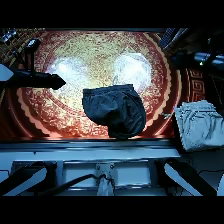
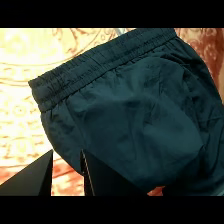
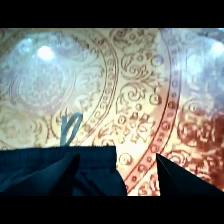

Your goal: Fold the clothes and pants, and hang the long-sleeved shirts on hangers.

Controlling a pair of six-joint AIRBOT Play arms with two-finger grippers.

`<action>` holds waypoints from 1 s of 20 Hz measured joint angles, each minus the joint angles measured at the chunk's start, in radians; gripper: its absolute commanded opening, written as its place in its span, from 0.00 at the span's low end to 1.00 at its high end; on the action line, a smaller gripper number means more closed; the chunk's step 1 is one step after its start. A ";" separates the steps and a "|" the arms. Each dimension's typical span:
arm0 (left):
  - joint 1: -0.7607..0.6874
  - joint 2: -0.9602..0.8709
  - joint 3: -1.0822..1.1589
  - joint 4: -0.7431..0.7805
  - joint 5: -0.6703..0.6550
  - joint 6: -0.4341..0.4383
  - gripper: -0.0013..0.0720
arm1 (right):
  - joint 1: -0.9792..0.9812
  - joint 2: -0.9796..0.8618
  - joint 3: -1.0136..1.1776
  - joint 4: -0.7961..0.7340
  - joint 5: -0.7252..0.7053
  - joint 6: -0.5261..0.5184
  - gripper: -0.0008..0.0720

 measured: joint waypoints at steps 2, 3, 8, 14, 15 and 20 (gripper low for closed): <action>0.000 0.000 0.000 0.000 0.000 0.000 0.28 | 0.000 0.000 0.000 0.000 -0.079 -0.003 0.79; 0.000 0.000 0.000 0.000 0.000 0.000 0.28 | 0.000 0.000 0.000 0.000 -0.109 -0.003 0.79; 0.000 0.000 0.000 0.000 0.000 0.000 0.28 | 0.000 0.000 0.000 0.003 -0.227 -0.003 0.79; 0.000 0.000 0.000 0.000 0.001 0.000 0.28 | 0.000 0.000 0.000 0.014 -0.362 -0.003 0.79; 0.000 0.000 0.000 0.000 0.002 0.000 0.28 | 0.000 0.000 0.000 0.017 -0.373 -0.004 0.79; 0.000 0.000 -0.004 0.000 0.002 0.000 0.28 | 0.000 0.001 0.000 0.018 -0.434 -0.005 0.79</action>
